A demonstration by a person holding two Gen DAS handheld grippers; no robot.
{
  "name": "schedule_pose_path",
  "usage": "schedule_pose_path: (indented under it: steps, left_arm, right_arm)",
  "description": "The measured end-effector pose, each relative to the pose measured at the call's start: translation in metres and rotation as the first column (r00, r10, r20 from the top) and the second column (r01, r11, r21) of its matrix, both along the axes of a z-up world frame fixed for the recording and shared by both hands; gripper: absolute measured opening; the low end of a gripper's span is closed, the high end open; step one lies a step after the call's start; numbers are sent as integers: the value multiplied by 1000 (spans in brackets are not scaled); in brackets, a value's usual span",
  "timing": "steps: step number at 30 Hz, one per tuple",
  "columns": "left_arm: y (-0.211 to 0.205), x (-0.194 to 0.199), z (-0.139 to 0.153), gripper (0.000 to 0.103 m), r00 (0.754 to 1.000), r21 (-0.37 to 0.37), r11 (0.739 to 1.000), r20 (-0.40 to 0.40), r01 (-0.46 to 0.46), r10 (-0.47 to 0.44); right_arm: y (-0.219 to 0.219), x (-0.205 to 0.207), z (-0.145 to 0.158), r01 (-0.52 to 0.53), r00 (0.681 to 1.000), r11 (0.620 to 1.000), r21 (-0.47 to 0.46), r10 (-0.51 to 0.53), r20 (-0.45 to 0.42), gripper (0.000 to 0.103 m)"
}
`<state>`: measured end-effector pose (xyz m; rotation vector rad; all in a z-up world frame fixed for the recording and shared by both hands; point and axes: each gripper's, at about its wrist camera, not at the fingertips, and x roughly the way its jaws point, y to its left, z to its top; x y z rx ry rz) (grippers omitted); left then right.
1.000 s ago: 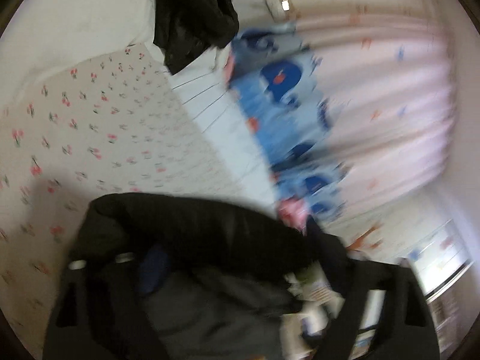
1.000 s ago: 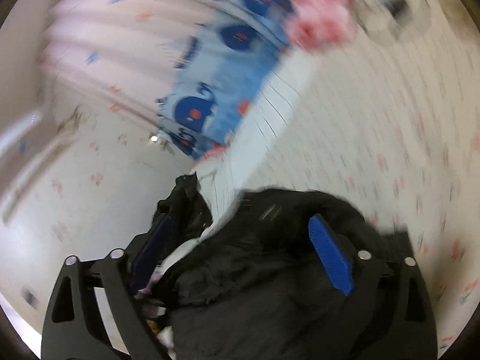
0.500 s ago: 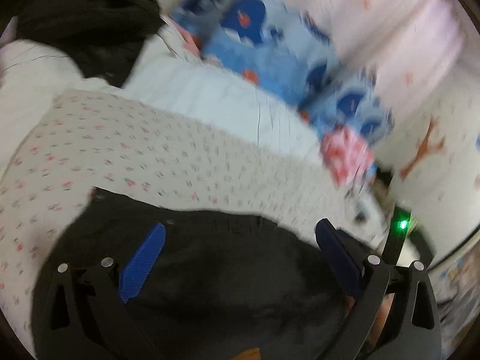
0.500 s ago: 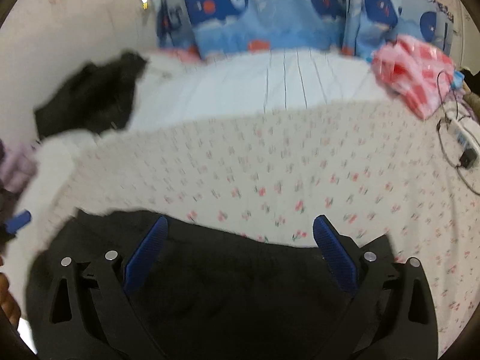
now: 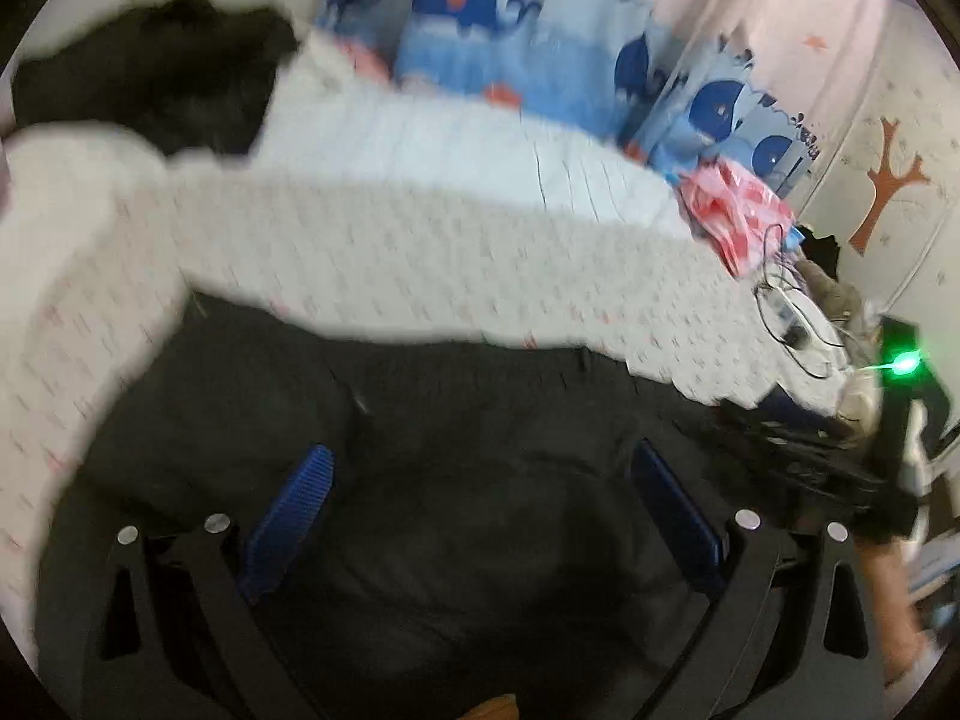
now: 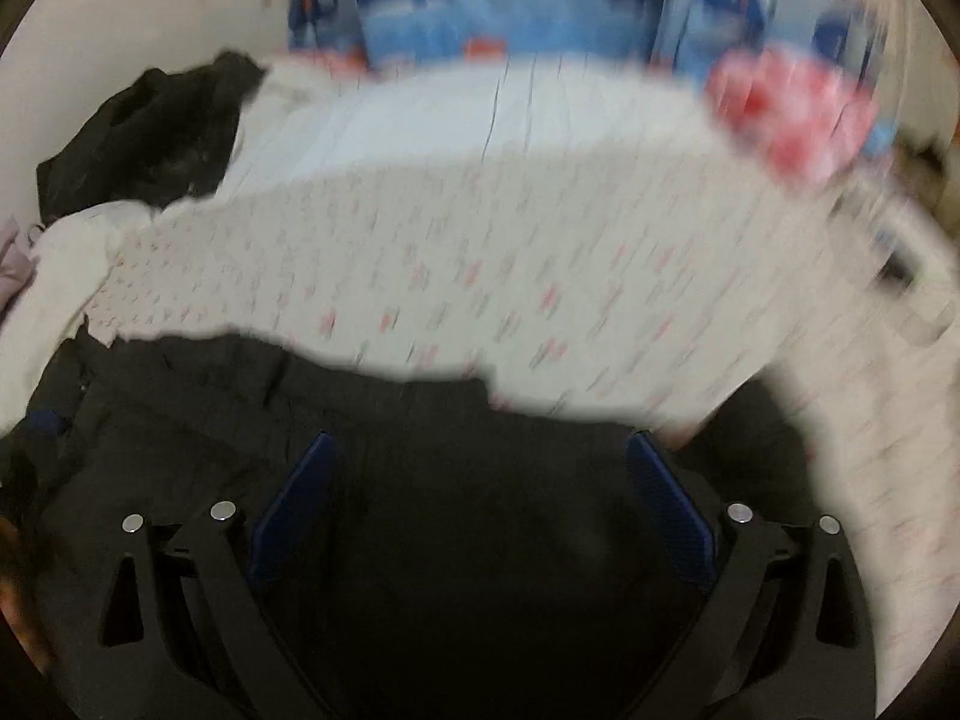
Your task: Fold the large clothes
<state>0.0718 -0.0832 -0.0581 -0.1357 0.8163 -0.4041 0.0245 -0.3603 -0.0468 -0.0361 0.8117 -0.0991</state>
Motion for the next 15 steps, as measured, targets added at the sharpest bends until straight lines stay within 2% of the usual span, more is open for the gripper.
schedule_pose_path:
  steps: [1,3,4,6,8,15]
  left_arm:
    - [2,2,-3,96,1000,18,1000,10,-8,8]
    - [12,12,-29,96,997,4,1000,-68,-22,22]
    - [20,15,-41,96,995,-31,999,-95,-35,32]
    - [23,11,-42,96,995,-54,998,-98,-34,29]
    - [19,11,-45,96,996,-35,999,-85,-29,26]
    - [7,15,-52,96,996,-9,1000,-84,-28,27]
  right_arm:
    - [0,-1,0,8,1000,999,-42,-8,8,94]
    - [-7,2,-15,28,999,997,-78,-29,-18,94]
    - [-15,4,-30,44,998,998,-53,-47,-49,94]
    - [-33,9,-51,82,994,994,72,-77,-79,94]
    - [-37,10,-58,89,995,992,89,-85,-55,94]
    - [-38,12,-71,84,995,992,94,-79,-56,95]
